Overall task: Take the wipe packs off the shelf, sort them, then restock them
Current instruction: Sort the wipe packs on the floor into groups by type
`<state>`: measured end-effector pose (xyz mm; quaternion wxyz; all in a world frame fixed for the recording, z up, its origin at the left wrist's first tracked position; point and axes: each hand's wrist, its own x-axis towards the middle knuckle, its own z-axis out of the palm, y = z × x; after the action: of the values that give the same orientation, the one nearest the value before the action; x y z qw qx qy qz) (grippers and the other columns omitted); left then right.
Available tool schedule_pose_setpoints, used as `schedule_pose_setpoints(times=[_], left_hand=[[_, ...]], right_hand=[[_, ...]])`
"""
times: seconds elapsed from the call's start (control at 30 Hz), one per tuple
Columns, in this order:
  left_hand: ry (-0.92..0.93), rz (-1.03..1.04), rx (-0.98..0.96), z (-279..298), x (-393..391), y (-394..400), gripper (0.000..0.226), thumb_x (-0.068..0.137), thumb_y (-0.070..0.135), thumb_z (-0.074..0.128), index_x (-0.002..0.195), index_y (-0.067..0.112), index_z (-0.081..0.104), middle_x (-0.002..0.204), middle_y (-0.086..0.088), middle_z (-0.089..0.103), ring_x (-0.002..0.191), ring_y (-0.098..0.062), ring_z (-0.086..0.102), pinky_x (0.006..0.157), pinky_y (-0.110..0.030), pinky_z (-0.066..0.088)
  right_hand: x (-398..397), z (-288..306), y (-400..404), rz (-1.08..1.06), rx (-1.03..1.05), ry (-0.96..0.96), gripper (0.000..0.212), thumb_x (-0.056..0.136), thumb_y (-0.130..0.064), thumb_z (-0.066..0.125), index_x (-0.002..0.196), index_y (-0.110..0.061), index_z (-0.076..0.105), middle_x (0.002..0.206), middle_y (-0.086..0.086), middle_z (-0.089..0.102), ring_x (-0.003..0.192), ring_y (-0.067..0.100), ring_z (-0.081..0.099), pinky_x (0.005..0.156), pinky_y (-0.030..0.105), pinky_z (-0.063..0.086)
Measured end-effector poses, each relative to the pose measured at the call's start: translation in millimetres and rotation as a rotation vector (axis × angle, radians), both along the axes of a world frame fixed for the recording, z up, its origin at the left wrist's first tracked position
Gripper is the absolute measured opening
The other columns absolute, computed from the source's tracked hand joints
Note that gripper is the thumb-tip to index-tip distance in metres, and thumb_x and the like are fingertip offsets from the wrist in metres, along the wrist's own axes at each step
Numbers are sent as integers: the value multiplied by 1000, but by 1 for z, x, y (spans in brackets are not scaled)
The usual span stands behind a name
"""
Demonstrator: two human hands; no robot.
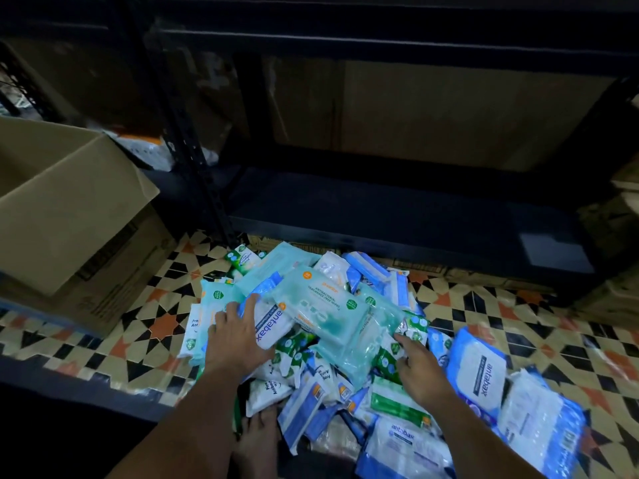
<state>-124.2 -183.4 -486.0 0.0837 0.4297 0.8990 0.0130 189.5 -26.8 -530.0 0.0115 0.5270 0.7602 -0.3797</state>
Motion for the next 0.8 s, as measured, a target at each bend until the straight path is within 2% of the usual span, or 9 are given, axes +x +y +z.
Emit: schedule_pose_setpoints(times=[0.07,0.17,0.27,0.37,0.5,0.6,0.67,0.73,0.8], left_hand=[[110,23,-14,4,0,0,115,59,74,69,152,34,14,133,-11,39,115,-32,42,93,-42,43],[224,214,-28,13,-2,2,115,61,74,68,154,32,14,130,-18,40,114,-36,42,92,-46,38],[184,413,125,28,0,5,115,59,66,78,152,31,19,123,-24,42,111,-38,41,93,-49,35],[62,432,351,37,13,15,111,60,61,82,150,33,25,124,-24,39,112,-39,40,94,-54,36],[-88,179,329,44,46,44,103,68,64,74,152,42,20,139,-16,28,125,-37,32,101,-53,35],[-47,-90,230,46,75,64,102,69,72,63,154,46,15,135,-11,30,125,-32,32,97,-48,36],[-30,-238,199,44,94,77,100,68,75,55,155,46,15,136,-10,32,128,-31,31,99,-46,34],[0,-363,151,42,115,92,99,67,78,45,156,45,15,142,-12,31,132,-32,28,102,-46,31],[35,-483,88,38,139,109,98,68,80,39,156,43,15,147,-16,29,133,-34,27,106,-47,28]], right_hand=[[2,-1,2,-2,1,10,52,103,-16,44,152,-33,37,155,8,39,91,16,45,89,44,51],[-1,3,2,-6,-4,20,53,103,-14,45,153,-29,37,154,10,39,86,18,48,76,34,47],[-2,7,0,7,9,16,55,102,-12,46,154,-26,36,150,12,44,86,18,47,73,32,45],[-1,11,-3,13,2,25,56,102,-12,47,155,-25,35,152,11,43,88,17,47,72,28,41],[1,20,-4,38,7,19,57,102,-14,51,154,-27,35,147,9,47,91,19,52,77,29,45],[11,24,-4,26,31,39,57,100,-16,53,153,-29,38,150,8,47,120,23,55,91,30,47],[21,27,-3,20,61,2,60,97,-14,55,153,-30,38,151,8,46,129,26,50,98,31,45],[33,28,1,44,136,-148,67,94,-8,54,155,-29,35,155,8,42,142,28,37,113,37,31],[51,28,7,9,164,-287,74,92,-5,53,156,-33,29,163,1,27,155,26,7,122,51,7]])
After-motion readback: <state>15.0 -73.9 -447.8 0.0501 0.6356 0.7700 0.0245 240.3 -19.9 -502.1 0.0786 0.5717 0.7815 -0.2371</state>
